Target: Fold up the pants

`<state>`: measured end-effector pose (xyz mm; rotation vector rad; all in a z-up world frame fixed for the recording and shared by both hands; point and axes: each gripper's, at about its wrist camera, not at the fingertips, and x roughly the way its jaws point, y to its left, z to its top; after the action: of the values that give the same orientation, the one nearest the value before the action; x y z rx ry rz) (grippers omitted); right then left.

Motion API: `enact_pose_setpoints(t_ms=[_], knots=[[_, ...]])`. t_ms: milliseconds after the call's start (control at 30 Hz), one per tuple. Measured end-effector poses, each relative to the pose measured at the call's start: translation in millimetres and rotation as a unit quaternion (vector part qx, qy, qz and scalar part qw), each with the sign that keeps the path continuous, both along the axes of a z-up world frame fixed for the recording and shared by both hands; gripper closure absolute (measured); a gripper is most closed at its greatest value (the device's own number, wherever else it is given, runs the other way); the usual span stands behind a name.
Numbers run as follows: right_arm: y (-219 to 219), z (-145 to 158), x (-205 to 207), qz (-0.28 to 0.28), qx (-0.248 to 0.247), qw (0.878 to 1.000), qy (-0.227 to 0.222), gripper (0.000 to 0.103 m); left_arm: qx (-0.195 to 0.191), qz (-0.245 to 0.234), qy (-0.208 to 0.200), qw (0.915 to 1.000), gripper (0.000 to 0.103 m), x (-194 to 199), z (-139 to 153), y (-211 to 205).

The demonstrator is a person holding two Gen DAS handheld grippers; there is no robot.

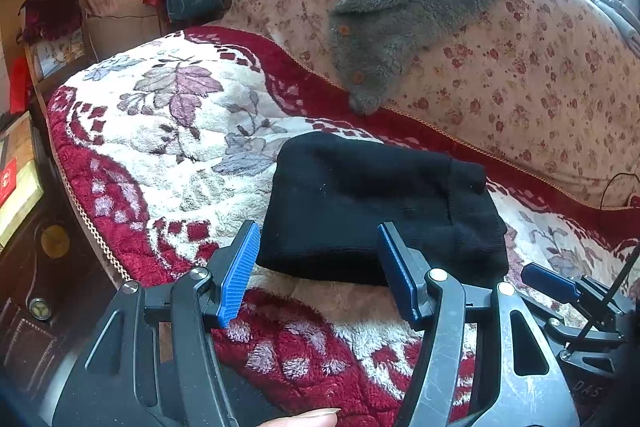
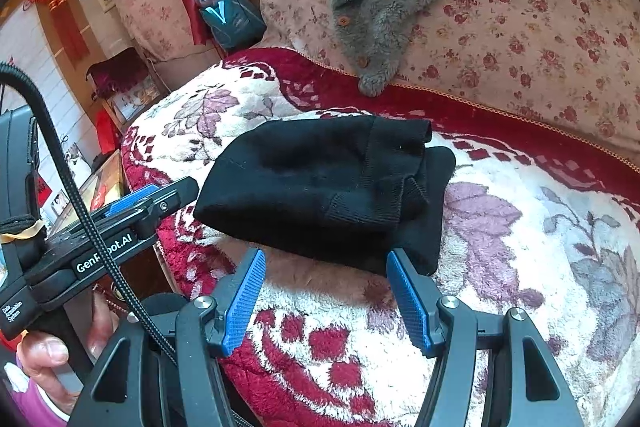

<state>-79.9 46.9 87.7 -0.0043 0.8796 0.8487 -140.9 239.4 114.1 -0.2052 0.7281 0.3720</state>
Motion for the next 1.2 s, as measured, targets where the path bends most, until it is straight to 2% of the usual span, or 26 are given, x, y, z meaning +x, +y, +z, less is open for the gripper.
enact_pose_setpoints(t_ms=[1200], knots=[[26.8,-12.6,19.8,0.001,-0.016,1.000,0.011,0.042,-0.016,0.006,0.015,0.9997,0.042,10.3,-15.6,16.9]])
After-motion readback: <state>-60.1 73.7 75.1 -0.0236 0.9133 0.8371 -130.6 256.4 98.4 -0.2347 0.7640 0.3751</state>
